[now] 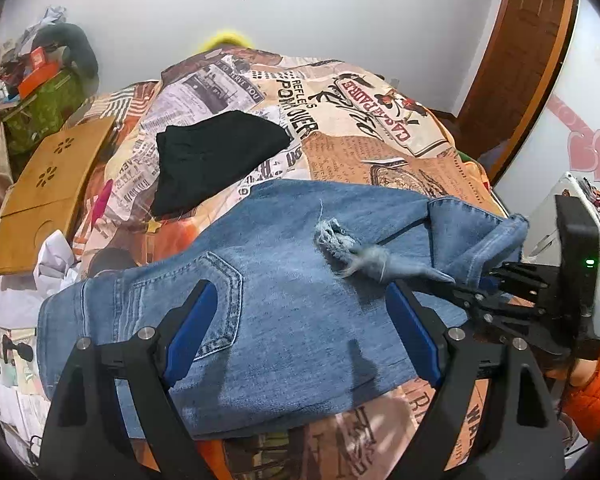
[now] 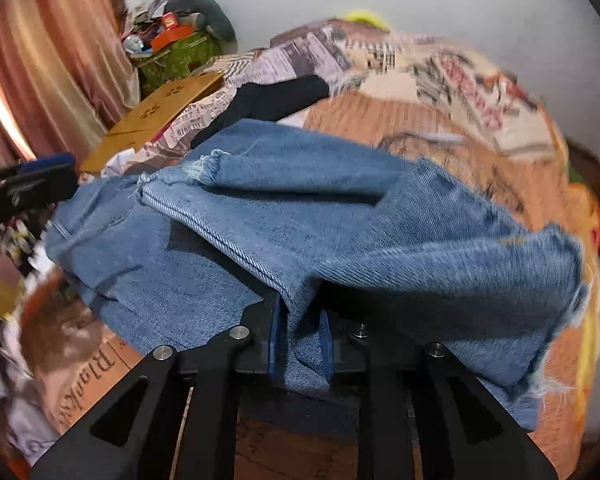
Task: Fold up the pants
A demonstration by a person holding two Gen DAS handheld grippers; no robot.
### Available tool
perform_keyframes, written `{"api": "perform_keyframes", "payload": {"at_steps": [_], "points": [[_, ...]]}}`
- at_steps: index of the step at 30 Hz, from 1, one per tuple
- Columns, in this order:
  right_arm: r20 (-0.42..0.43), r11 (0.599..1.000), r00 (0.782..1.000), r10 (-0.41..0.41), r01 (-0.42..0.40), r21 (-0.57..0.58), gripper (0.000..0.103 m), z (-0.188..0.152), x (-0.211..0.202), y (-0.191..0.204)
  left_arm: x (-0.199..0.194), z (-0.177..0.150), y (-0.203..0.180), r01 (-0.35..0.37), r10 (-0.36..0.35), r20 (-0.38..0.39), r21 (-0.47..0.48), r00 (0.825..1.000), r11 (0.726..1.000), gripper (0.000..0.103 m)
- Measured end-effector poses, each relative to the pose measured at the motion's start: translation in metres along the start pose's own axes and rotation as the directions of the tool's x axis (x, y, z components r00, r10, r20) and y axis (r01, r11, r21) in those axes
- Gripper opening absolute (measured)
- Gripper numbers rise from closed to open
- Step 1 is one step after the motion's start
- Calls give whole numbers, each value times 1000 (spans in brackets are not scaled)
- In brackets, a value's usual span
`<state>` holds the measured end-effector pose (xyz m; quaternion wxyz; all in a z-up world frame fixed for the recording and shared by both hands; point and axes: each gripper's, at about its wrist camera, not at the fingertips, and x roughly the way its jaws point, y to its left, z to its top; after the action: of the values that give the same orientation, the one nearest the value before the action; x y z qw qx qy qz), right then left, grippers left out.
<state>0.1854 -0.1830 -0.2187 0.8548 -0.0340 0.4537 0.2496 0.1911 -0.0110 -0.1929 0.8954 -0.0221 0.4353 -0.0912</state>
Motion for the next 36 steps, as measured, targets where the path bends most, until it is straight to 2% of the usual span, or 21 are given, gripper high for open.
{"api": "perform_keyframes", "payload": {"at_steps": [1, 3, 5, 7, 10, 13, 16, 18, 22, 25, 26, 29, 32, 34, 36], "points": [[-12, 1000, 1000, 18, -18, -2, 26, 2, -2, -1, 2, 0, 0, -1, 1, -5, -2, 1000, 1000, 87], [-22, 998, 998, 52, -51, 26, 37, 0, -10, -6, 6, 2, -1, 3, -3, -12, -5, 1000, 1000, 87], [-12, 994, 996, 93, -92, 57, 45, 0, -20, -11, 9, 6, -6, 12, -12, -11, 1, 1000, 1000, 87], [9, 993, 995, 99, -100, 68, 52, -4, -33, -14, 11, 11, -11, 14, -14, -6, 19, 1000, 1000, 87], [42, 992, 996, 83, -87, 88, 53, -14, -53, -27, 22, 21, -25, 23, -22, -11, 80, 1000, 996, 87], [54, 991, 998, 39, -46, 126, 53, -26, -70, -47, 52, 31, -34, 41, -29, -92, 134, 995, 990, 87], [51, 987, 998, -33, 24, 160, 53, -39, -80, -68, 93, 34, -41, 25, 9, -185, 182, 983, 983, 87], [42, 979, 996, -73, 63, 196, 53, -45, -81, -85, 121, 35, -48, -16, 74, -231, 242, 970, 970, 87], [11, 959, 993, -121, 114, 260, 53, -48, -74, -114, 137, 48, -52, -40, 102, -223, 266, 969, 963, 88], [-2, 957, 991, -133, 129, 259, 53, -44, -64, -120, 144, 64, -49, -107, 158, -172, 275, 972, 956, 88], [1, 958, 992, -128, 123, 260, 53, -43, -63, -122, 146, 69, -43, -113, 161, -169, 263, 972, 958, 88], [38, 956, 994, -101, 87, 279, 53, -39, -69, -126, 153, 86, -15, -126, 152, -180, 147, 972, 981, 88], [91, 955, 992, -90, 60, 291, 53, -34, -83, -132, 149, 97, 21, -214, 216, -150, 26, 965, 976, 88], [116, 955, 986, -121, 84, 285, 53, -30, -93, -136, 143, 97, 38, -202, 195, -152, -33, 969, 979, 88], [117, 952, 979, -165, 127, 280, 53, -27, -96, -143, 135, 95, 46, -181, 172, -151, -49, 973, 982, 88]]}}
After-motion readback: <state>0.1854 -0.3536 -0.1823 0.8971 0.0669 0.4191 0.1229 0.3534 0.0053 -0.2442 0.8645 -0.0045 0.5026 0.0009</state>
